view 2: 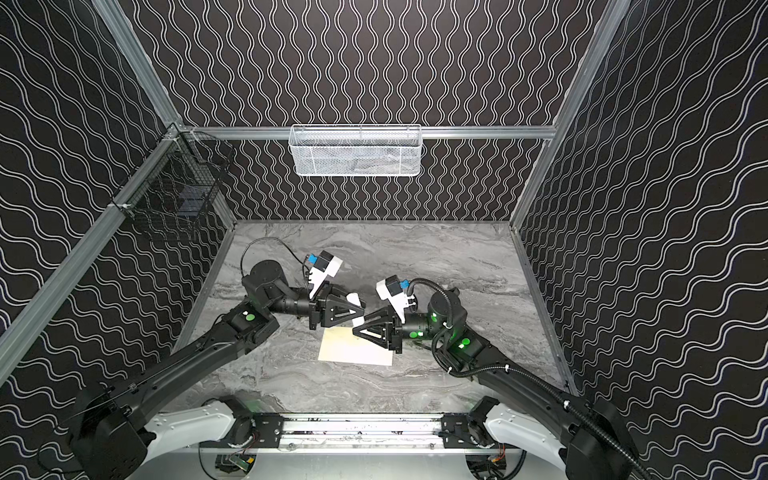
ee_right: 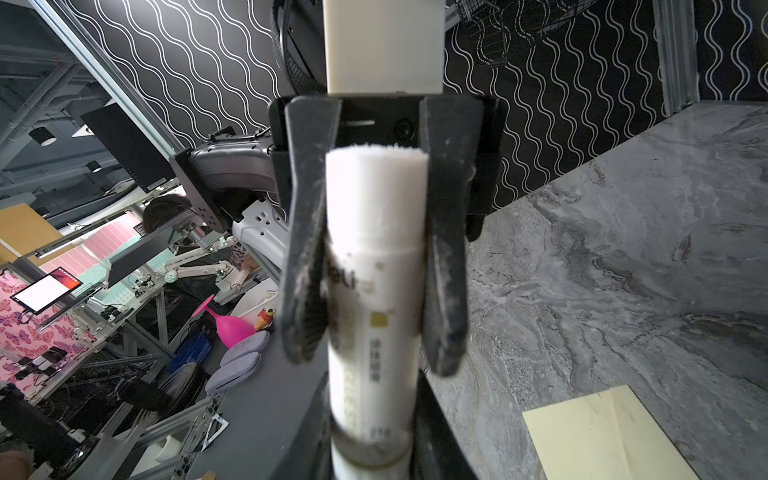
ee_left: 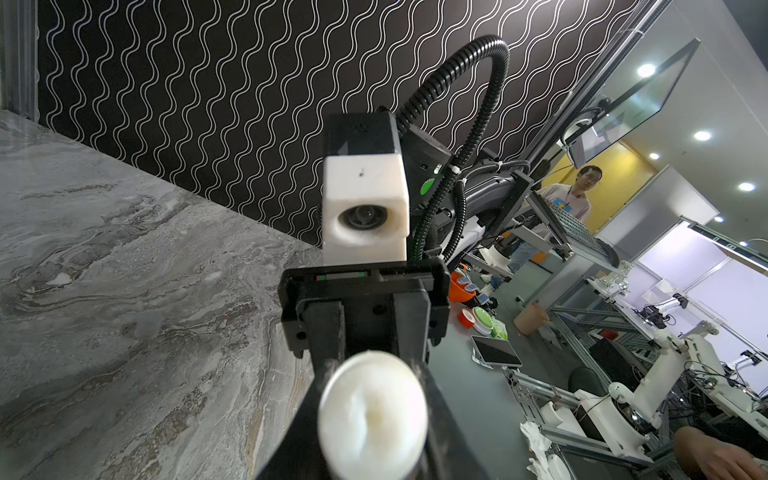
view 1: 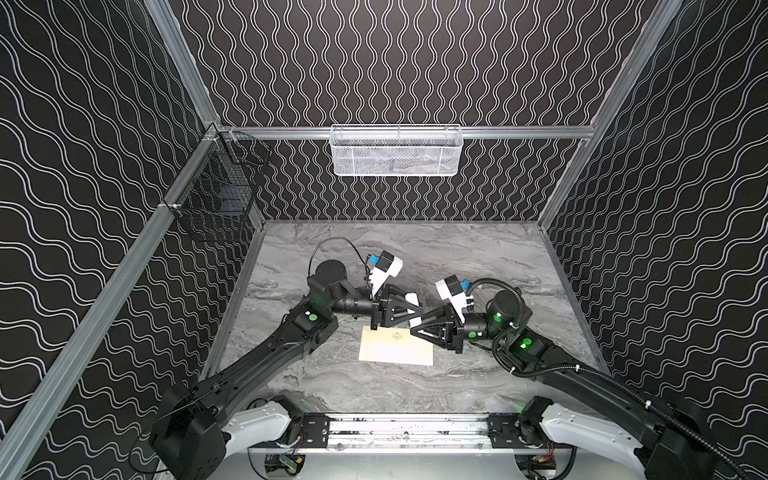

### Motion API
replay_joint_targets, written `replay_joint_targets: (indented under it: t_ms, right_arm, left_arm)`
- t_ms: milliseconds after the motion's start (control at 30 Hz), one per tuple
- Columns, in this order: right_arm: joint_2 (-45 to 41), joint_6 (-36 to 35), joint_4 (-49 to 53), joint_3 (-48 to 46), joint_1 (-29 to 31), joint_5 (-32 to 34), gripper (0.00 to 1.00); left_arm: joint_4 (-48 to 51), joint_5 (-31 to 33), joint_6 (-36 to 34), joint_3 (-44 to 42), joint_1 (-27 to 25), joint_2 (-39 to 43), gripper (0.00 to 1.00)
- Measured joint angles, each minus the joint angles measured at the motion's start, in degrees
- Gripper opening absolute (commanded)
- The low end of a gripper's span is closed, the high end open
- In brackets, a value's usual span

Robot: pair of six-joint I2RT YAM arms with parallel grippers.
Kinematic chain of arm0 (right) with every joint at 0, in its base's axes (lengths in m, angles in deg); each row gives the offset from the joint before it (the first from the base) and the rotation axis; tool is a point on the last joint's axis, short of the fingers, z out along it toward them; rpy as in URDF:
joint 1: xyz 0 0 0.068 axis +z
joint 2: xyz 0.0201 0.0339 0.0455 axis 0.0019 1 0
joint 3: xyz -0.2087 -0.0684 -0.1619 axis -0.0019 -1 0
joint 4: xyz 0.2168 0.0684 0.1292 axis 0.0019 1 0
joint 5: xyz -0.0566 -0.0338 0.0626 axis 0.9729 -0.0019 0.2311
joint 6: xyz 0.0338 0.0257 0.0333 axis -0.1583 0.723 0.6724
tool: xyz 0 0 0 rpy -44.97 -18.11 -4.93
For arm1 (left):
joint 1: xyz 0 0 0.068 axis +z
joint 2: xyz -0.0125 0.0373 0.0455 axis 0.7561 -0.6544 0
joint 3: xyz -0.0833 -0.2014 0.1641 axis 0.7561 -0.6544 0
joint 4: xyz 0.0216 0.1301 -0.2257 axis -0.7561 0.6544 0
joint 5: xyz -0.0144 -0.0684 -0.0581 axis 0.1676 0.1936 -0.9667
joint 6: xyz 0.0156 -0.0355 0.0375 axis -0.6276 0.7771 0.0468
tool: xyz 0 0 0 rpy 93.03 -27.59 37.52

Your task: Place the letter into the envelope and seal it

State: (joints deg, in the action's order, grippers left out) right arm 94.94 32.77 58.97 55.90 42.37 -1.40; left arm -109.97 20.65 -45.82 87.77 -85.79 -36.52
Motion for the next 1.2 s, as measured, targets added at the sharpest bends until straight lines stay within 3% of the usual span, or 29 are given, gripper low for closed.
replay_joint_targets:
  t_ms: [133,333,900,1200]
  right_arm:
    - [-1.44,-0.07,0.79,0.79,0.09,2.34,0.0]
    - [-2.14,-0.09,0.94,1.01,0.11,4.7,0.0]
    - [-2.23,-0.81,2.78,1.29,0.22,5.46,0.0]
    - [-1.9,-1.77,2.84,1.7,0.44,6.25,0.0]
  left_arm:
    - [-0.11,1.44,-0.02,-0.7,-0.35,0.7,0.47]
    - [-3.58,3.34,0.46,-3.72,-1.18,1.27,0.5]
    - [-8.28,5.38,1.92,-5.38,-3.1,1.57,0.27]
    - [-6.8,6.01,1.79,-4.68,-3.13,1.81,0.02]
